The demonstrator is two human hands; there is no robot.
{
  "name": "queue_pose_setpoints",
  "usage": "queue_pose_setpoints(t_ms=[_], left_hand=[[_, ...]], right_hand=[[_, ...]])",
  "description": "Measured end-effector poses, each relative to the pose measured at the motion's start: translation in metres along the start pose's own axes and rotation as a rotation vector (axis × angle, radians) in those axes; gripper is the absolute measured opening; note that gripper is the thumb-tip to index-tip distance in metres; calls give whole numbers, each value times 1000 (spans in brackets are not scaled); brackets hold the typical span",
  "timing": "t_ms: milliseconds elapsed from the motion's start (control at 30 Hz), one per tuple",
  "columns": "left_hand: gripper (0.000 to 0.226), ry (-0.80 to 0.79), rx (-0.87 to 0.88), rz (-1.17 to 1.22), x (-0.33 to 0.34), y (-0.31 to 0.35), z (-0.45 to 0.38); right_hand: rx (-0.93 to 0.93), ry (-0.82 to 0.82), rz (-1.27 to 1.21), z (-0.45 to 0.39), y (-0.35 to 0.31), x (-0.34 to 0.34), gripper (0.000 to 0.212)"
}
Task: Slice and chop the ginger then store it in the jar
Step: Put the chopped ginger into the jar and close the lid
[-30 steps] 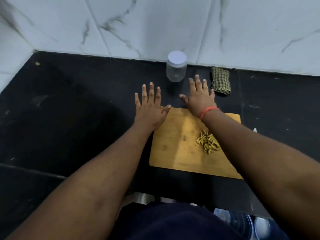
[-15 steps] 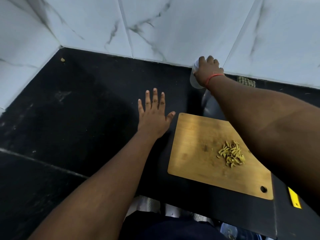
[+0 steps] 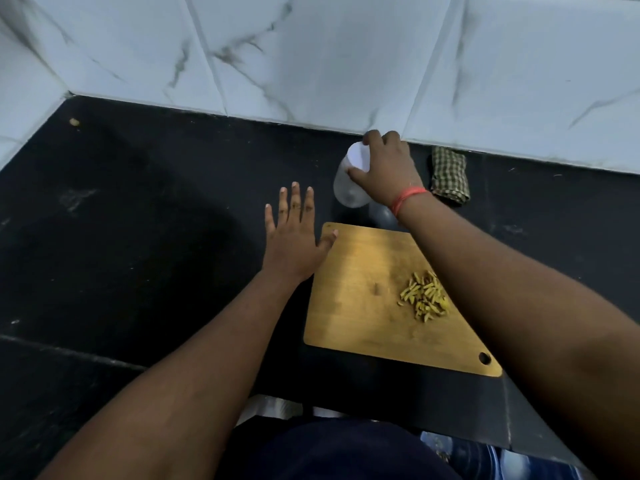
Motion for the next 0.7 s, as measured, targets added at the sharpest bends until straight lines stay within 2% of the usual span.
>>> queue_pose_setpoints(t_ms=[167, 267, 333, 500, 700], left_hand=[[108, 90, 73, 61, -5, 50, 3], [110, 151, 132, 222, -12, 68, 14], [104, 162, 192, 282, -13, 79, 21], [97, 84, 327, 178, 1, 103, 31], [95, 31, 435, 182, 0, 130, 37]], right_hand=[[38, 57, -190, 59, -4, -18, 61], [101, 87, -356, 93, 0, -27, 63], [154, 48, -392, 110, 10, -27, 62], [179, -203, -368, 134, 36, -17, 63], [156, -187, -353, 144, 52, -24, 64]])
Point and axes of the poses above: each hand's wrist, its own z-axis away from the middle knuckle, its own x-axis out of the palm, y = z × x, the point moved 9 cm from there along -z, towards the middle knuckle, and after that the axes turned 9 degrees about -x, right-handed, at the moved point
